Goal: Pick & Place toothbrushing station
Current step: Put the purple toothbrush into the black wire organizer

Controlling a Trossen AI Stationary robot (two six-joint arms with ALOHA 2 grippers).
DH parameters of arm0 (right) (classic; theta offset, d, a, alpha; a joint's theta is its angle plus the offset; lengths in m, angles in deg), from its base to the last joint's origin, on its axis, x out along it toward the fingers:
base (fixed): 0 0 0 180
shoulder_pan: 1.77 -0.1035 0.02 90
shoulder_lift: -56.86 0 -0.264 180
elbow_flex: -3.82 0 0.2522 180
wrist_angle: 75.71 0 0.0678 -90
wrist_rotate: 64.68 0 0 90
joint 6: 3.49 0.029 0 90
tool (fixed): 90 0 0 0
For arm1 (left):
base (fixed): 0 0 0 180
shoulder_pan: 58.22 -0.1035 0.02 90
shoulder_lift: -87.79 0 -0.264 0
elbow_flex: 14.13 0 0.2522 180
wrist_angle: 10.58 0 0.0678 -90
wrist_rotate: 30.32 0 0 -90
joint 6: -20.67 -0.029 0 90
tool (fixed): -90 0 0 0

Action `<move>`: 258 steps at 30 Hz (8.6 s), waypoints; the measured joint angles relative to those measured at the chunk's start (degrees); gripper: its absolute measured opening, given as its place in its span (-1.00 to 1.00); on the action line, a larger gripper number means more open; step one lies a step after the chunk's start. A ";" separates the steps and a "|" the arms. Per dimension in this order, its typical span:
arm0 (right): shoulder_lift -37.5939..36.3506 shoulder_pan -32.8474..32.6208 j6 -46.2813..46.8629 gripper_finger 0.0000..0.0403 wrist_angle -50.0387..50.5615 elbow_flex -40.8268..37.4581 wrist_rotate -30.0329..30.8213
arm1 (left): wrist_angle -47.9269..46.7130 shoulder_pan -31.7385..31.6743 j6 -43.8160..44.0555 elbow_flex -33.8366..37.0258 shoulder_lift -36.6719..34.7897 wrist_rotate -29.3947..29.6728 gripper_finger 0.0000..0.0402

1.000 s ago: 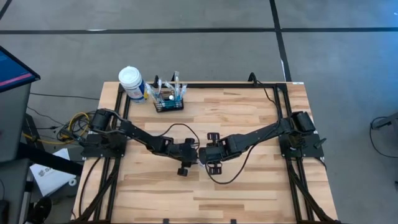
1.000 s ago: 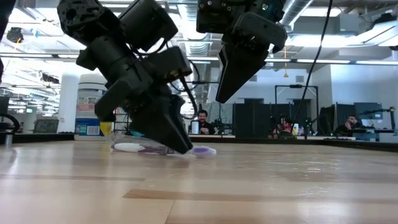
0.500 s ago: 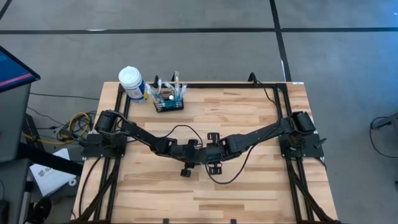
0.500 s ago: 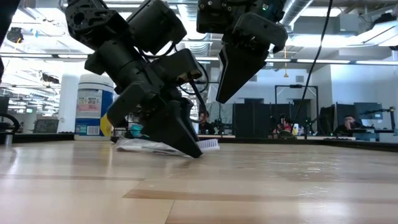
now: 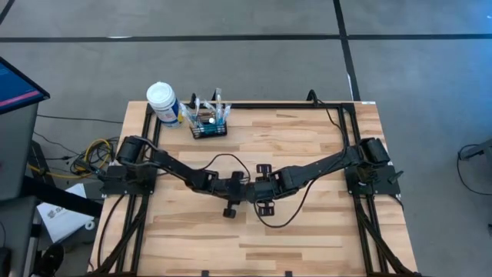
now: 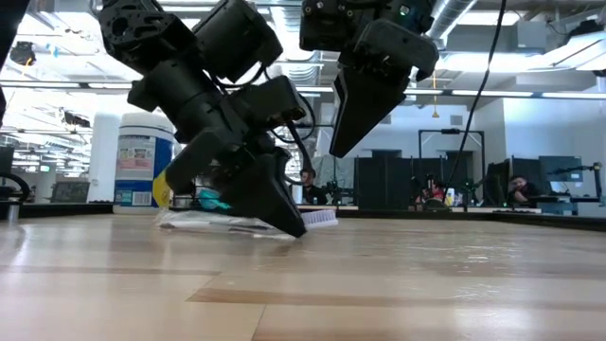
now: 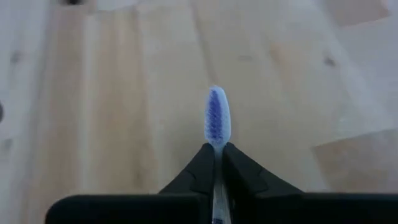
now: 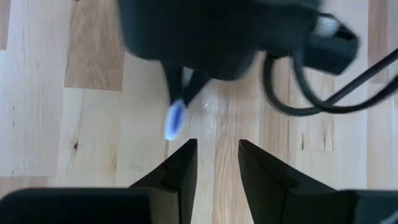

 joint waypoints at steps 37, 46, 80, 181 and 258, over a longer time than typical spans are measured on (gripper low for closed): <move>0.00 -1.13 -0.08 -0.47 -1.02 0.00 -0.09 | 14.53 -8.46 0.43 19.00 -37.27 14.78 -0.98; 0.00 -1.18 -1.27 -0.47 -2.59 0.02 0.00 | 27.86 -9.34 0.30 28.41 -47.38 18.30 -0.98; 0.00 0.53 -6.48 -0.47 -13.10 0.00 9.52 | 57.06 -19.39 -1.51 40.30 -51.12 10.66 -0.98; -0.77 14.59 -13.01 -0.84 -48.07 0.02 -15.19 | 70.10 -8.05 -0.46 32.65 -38.36 2.62 -0.68; -0.92 13.77 -9.96 -0.84 -41.69 0.24 -15.21 | 40.74 -8.07 6.51 32.61 -53.35 0.59 -0.55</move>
